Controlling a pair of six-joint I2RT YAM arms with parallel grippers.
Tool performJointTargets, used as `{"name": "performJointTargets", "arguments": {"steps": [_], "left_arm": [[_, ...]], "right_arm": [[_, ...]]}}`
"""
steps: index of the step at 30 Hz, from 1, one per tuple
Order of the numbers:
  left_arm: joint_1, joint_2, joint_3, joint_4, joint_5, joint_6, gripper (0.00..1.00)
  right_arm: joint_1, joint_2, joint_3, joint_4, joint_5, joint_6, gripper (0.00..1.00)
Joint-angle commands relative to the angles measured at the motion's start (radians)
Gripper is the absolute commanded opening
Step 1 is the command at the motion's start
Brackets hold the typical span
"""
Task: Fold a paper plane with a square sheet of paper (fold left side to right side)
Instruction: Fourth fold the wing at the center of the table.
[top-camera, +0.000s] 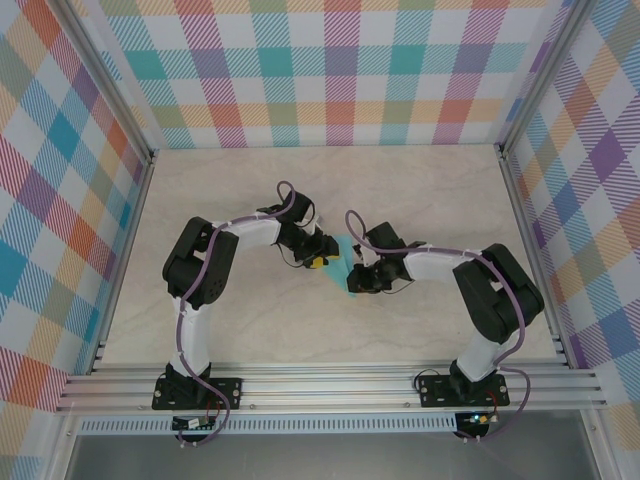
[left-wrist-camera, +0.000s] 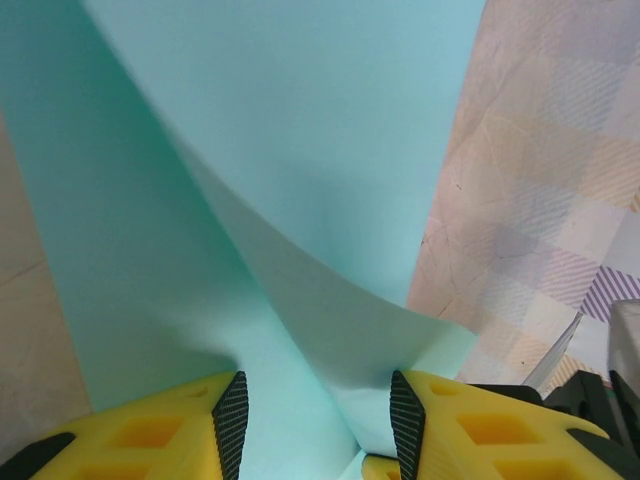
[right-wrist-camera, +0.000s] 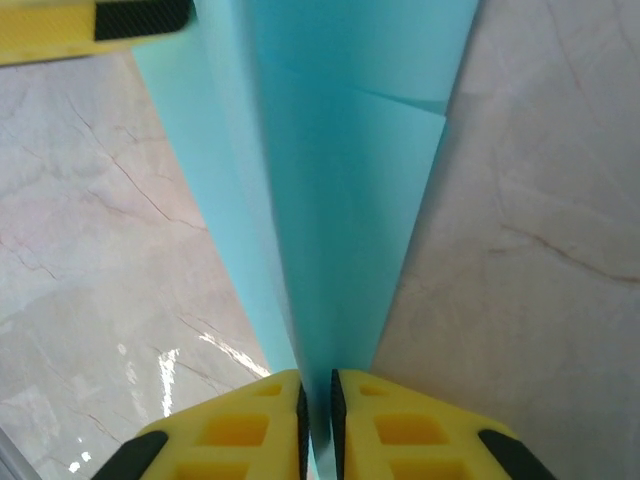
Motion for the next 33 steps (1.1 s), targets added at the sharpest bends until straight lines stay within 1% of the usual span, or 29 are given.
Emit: {"name": "performJointTargets", "arguments": {"steps": [1, 7, 14, 18, 23, 33], "left_arm": [[-0.019, 0.009, 0.017, -0.037, -0.014, 0.024, 0.44], [-0.018, 0.016, 0.020, -0.040, -0.019, 0.024, 0.44], [-0.018, 0.023, 0.020, -0.038, -0.017, 0.024, 0.44], [-0.018, 0.026, 0.021, -0.040, -0.018, 0.024, 0.43], [-0.018, 0.023, 0.020, -0.041, -0.019, 0.024, 0.43], [-0.019, 0.019, 0.020, -0.043, -0.019, 0.024, 0.43]], "right_arm": [[0.010, -0.032, -0.031, -0.041, -0.003, -0.025, 0.12], [0.009, -0.043, -0.056, -0.042, -0.010, -0.026, 0.10], [0.009, -0.067, -0.051, -0.033, -0.015, -0.025, 0.19], [0.008, -0.093, -0.028, -0.042, -0.023, -0.029, 0.21], [0.008, -0.083, -0.013, -0.086, -0.014, -0.047, 0.21], [0.015, -0.081, -0.015, -0.080, -0.017, -0.038, 0.19]]}}
